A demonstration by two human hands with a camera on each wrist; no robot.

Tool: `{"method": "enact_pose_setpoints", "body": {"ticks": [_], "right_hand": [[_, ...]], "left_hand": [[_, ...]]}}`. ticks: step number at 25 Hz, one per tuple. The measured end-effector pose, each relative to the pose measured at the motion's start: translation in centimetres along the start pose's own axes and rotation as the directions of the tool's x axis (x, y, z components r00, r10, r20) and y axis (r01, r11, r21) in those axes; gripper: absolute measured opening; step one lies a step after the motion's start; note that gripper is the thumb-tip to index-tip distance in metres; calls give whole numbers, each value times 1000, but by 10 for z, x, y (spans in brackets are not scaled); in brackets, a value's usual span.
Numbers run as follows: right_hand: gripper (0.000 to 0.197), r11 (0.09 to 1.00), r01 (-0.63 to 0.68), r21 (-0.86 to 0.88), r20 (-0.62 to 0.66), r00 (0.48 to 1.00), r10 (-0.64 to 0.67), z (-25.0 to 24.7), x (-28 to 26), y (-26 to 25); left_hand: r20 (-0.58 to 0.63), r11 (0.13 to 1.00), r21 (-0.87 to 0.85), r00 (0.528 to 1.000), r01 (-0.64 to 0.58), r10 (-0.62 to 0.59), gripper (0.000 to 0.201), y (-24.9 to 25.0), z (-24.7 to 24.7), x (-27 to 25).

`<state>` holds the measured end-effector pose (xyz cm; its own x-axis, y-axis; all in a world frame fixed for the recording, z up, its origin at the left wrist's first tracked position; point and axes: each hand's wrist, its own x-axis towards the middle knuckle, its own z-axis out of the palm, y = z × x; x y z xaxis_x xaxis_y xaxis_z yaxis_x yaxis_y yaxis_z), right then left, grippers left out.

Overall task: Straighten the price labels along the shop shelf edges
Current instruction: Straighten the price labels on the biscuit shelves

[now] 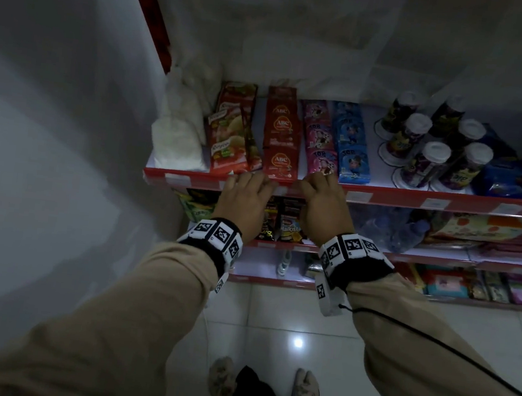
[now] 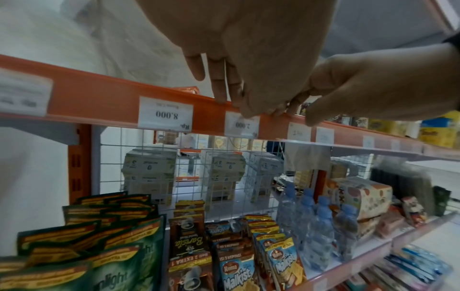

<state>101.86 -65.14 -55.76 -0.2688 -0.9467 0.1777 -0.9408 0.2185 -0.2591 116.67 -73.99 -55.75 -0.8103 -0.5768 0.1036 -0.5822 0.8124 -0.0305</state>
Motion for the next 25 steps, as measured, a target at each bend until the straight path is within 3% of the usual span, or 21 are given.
{"method": "enact_pose_setpoints", "body": {"ticks": [5, 15, 20, 23, 25], "right_hand": [[47, 1000, 19, 15, -62, 998, -18, 10, -4, -9], [49, 996, -56, -63, 61, 996, 60, 13, 4, -28], [34, 985, -133, -113, 50, 989, 140, 15, 8, -34], [23, 974, -213, -72, 15, 977, 214, 9, 17, -33], [15, 981, -193, -23, -24, 981, 192, 3, 22, -28]], "left_hand": [[30, 1000, -19, 999, -14, 14, 55, -6, 3, 2], [25, 998, -66, 1000, -8, 9, 62, -14, 9, -2], [-12, 996, -84, 1000, 8, -9, 49, -14, 6, -1], [-3, 995, -104, 1000, -1, 1, 51, -17, 6, -4], [-6, 987, -160, 1000, -4, 3, 47, -21, 5, -4]]}}
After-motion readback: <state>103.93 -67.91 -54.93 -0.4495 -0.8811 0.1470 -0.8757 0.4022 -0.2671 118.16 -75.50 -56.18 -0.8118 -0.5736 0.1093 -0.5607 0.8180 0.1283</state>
